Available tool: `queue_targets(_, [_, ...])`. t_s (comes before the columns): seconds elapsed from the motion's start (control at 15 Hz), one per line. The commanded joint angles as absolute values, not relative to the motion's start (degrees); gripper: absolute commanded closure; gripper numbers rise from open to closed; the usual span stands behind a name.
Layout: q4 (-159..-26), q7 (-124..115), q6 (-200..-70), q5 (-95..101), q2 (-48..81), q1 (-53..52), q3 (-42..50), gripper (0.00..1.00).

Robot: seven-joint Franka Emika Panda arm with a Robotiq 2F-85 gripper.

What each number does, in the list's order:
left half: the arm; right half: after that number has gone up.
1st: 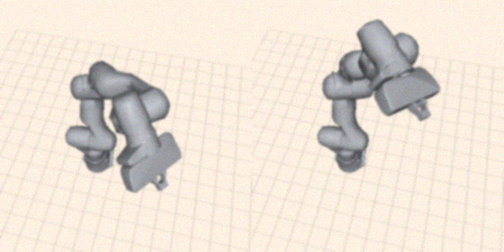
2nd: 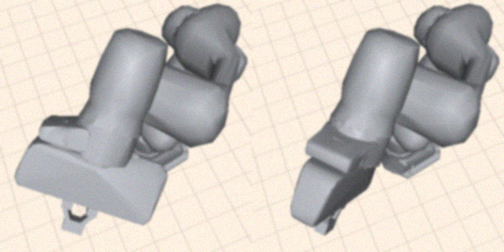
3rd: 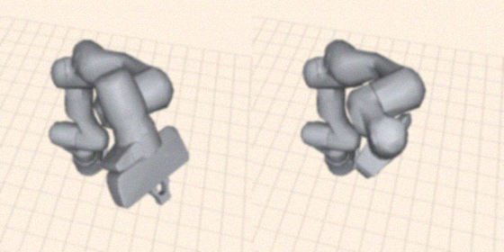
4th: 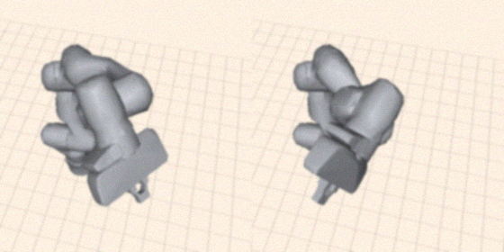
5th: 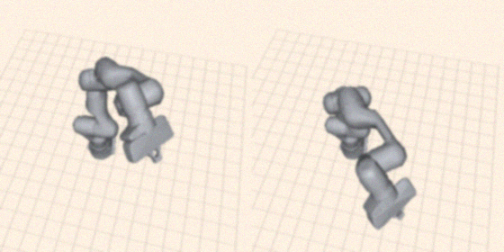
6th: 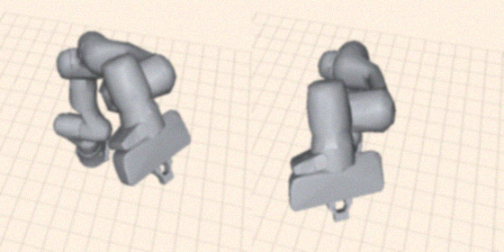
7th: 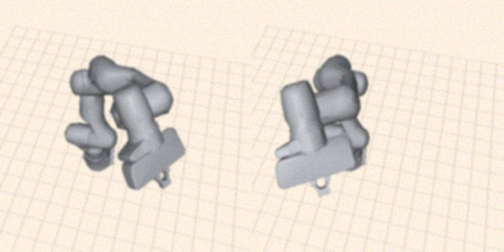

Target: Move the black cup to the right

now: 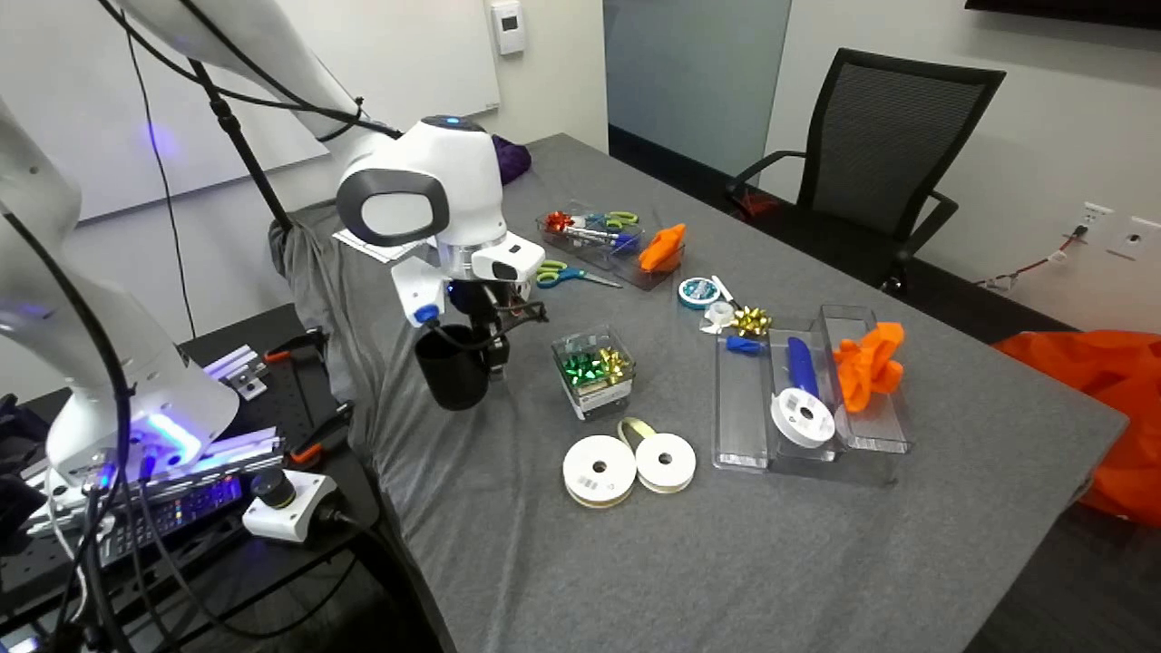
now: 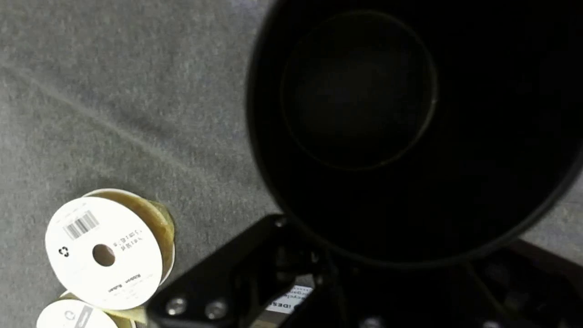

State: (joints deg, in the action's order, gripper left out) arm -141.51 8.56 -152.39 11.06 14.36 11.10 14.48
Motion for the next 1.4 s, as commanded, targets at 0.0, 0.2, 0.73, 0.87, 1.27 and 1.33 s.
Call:
queue_targets(0.0, [-140.15, 15.09, -155.78, 17.93, 17.07, 12.45, 15.49, 0.95])
queue_targets(0.2, [-139.79, 15.73, -161.82, 25.71, 20.52, 11.77, 17.58, 0.95])
queue_targets(0.73, [-140.13, 21.8, -170.31, 27.0, 25.51, 13.62, 16.09, 0.95])
queue_targets(0.87, [-141.18, 26.85, -168.62, 23.71, 23.8, 17.64, 11.35, 0.95])
queue_targets(1.27, [-141.37, 42.82, -165.19, 11.38, 22.8, 28.66, -1.24, 0.95])
queue_targets(1.33, [-141.23, 44.69, -164.52, 9.72, 22.71, 29.36, -2.08, 0.95])
